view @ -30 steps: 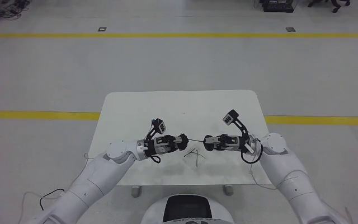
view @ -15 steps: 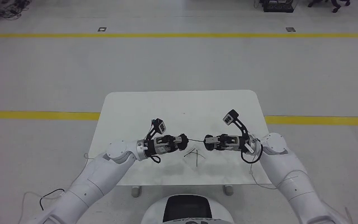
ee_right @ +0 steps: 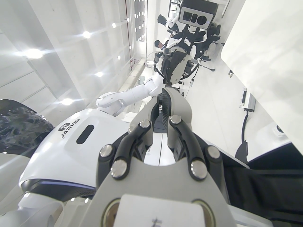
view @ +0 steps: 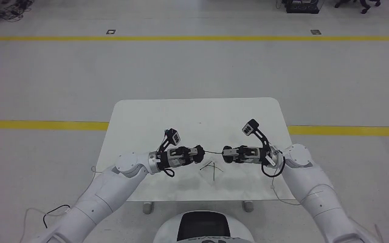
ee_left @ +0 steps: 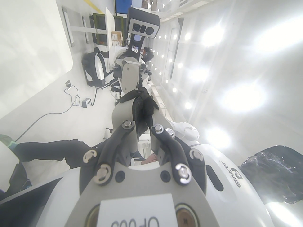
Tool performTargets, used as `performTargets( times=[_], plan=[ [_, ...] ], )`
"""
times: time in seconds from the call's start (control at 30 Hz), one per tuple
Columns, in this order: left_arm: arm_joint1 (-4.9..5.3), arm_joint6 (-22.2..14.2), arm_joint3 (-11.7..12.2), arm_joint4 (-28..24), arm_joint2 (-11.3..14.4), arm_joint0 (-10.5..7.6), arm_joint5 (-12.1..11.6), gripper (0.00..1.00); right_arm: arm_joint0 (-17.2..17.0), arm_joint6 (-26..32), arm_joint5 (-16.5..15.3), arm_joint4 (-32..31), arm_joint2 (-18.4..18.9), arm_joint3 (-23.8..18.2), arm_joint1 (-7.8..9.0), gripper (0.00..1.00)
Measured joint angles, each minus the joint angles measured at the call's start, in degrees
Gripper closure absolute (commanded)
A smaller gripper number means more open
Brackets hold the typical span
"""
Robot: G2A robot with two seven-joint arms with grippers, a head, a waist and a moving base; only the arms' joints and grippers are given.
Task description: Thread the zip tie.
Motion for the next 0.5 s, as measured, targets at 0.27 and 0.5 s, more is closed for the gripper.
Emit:
performTargets(
  times=[0.27, 0.5],
  plan=[
    [0.0, 0.0, 0.0, 0.0, 0.0, 0.0, 0.0, 0.0, 0.02, 0.0, 0.0, 0.3, 0.1, 0.37, 0.02, 1.0],
    [0.0, 0.0, 0.0, 0.0, 0.0, 0.0, 0.0, 0.0, 0.06, 0.0, 0.0, 1.5, 0.04, 0.61, 0.19, 1.0]
  ],
)
